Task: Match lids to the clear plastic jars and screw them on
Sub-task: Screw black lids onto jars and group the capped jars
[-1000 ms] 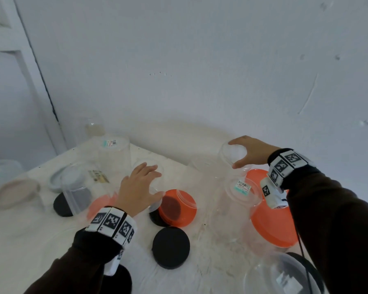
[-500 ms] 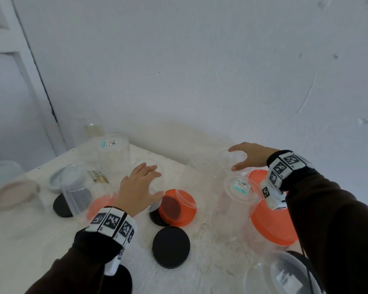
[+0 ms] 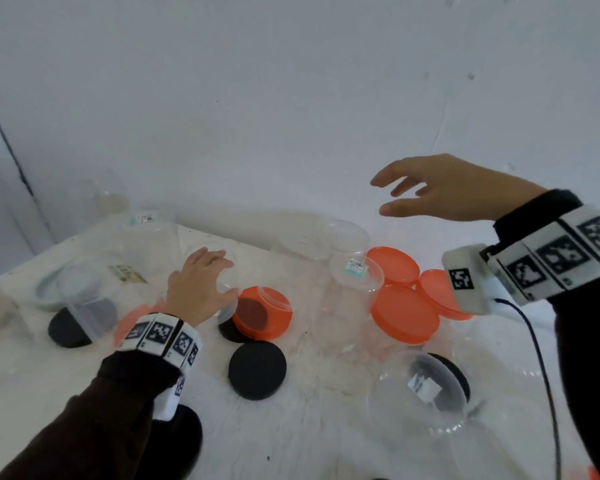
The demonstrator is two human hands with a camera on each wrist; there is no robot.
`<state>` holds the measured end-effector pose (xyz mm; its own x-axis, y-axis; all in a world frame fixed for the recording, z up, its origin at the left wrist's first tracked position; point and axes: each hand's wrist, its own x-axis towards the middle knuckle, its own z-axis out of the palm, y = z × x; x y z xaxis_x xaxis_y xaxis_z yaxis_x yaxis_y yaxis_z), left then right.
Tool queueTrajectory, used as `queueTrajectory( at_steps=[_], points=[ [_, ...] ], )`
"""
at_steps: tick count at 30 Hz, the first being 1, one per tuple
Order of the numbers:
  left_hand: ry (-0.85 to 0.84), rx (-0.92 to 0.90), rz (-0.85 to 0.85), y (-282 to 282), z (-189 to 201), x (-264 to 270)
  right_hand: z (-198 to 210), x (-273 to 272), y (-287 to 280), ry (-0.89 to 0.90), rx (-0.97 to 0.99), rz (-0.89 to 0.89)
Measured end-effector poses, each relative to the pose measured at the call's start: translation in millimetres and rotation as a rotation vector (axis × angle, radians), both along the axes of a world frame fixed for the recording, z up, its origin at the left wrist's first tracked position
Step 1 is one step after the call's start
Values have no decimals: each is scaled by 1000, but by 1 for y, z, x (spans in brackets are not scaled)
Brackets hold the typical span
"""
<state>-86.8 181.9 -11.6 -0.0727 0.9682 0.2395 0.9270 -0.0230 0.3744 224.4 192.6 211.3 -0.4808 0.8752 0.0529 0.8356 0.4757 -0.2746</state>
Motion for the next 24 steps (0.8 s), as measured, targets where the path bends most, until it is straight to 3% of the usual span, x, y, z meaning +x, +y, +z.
queueTrajectory(
  at_steps=[6,10,15,19,24],
  points=[
    [-10,-28,-4,1,3,1,-56,-16,-42,-88,-49,68],
    [-2,-62,-15,-2,5,-1,-98,-26,-36,-185,-162,-15],
    [-26,-109,-23,-5,11,-2,-118,-32,-22,-231,-191,-102],
    [-50,-25,-47,-11,16,-3,-122,-38,-20,-246,-163,-134],
    [-191,247,-161,-27,20,-1,-126,-42,-25,-277,-77,-167]
  ],
)
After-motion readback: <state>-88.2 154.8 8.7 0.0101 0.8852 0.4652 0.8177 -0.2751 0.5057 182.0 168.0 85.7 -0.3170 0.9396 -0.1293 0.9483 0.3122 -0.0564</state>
